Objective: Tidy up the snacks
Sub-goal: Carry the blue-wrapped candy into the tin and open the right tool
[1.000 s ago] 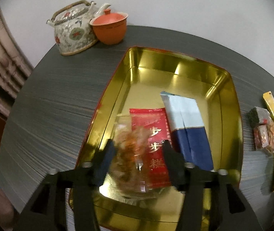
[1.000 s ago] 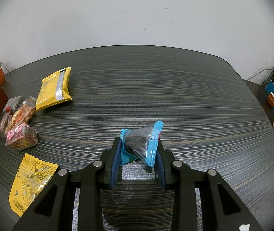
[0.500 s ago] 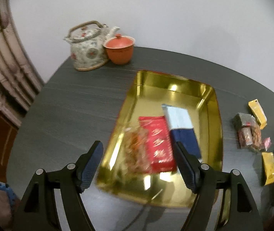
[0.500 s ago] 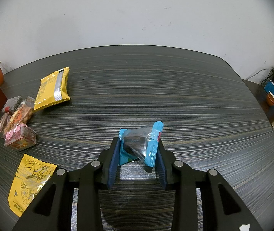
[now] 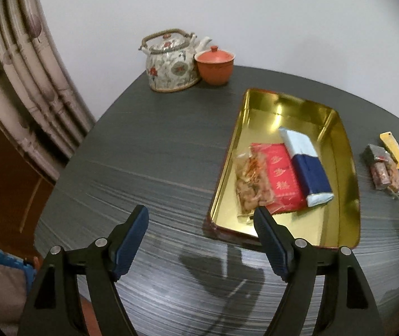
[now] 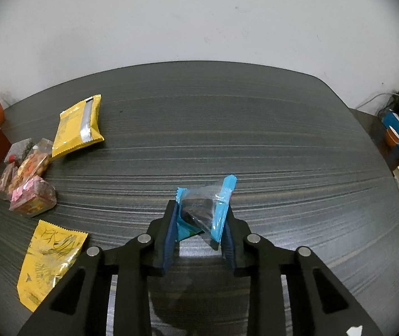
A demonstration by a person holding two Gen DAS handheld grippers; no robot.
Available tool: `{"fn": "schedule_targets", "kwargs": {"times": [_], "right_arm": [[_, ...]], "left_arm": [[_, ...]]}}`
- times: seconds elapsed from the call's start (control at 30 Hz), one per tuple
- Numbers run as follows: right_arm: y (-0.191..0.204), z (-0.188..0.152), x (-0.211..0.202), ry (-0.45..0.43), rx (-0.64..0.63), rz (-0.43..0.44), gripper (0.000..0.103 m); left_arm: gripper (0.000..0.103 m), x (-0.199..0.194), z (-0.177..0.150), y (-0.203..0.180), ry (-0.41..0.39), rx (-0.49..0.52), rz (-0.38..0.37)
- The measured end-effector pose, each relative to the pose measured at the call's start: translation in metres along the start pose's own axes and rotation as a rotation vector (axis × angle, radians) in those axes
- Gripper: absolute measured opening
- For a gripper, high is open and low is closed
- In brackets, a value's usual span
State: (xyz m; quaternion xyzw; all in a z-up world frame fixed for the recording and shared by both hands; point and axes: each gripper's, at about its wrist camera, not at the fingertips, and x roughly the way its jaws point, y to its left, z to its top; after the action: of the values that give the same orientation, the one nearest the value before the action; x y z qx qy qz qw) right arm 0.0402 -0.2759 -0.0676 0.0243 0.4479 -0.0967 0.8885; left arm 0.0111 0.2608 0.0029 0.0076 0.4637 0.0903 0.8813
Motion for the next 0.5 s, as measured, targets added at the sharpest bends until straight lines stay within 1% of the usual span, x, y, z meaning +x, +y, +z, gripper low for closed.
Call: {"fn": "schedule_targets", "kwargs": {"times": [0.07, 0.17, 0.27, 0.33, 0.4, 0.5], "right_arm": [[0.004, 0.0, -0.005, -0.003, -0.001, -0.014, 0.026], [0.007, 0.002, -0.017, -0.017, 0.024, -0.009, 0.026], [0.015, 0.003, -0.033, -0.036, 0.014, -0.007, 0.026], [0.025, 0.004, -0.043, -0.047, 0.0, 0.012, 0.026], [0.039, 0.006, -0.053, -0.058, -0.022, 0.039, 0.026], [0.068, 0.011, -0.066, -0.075, -0.071, 0.087, 0.026]], "left_arm": [[0.078, 0.006, -0.002, 0.001, 0.013, -0.003, 0.002], [0.078, 0.012, -0.004, 0.007, 0.032, -0.019, 0.018], [0.081, 0.013, -0.002, 0.017, 0.027, -0.062, 0.029], [0.089, 0.013, -0.001, 0.023, 0.021, -0.089, 0.038], [0.09, 0.014, -0.001, 0.026, 0.021, -0.101, 0.056], [0.092, 0.018, -0.001, 0.032, 0.036, -0.122, 0.056]]}}
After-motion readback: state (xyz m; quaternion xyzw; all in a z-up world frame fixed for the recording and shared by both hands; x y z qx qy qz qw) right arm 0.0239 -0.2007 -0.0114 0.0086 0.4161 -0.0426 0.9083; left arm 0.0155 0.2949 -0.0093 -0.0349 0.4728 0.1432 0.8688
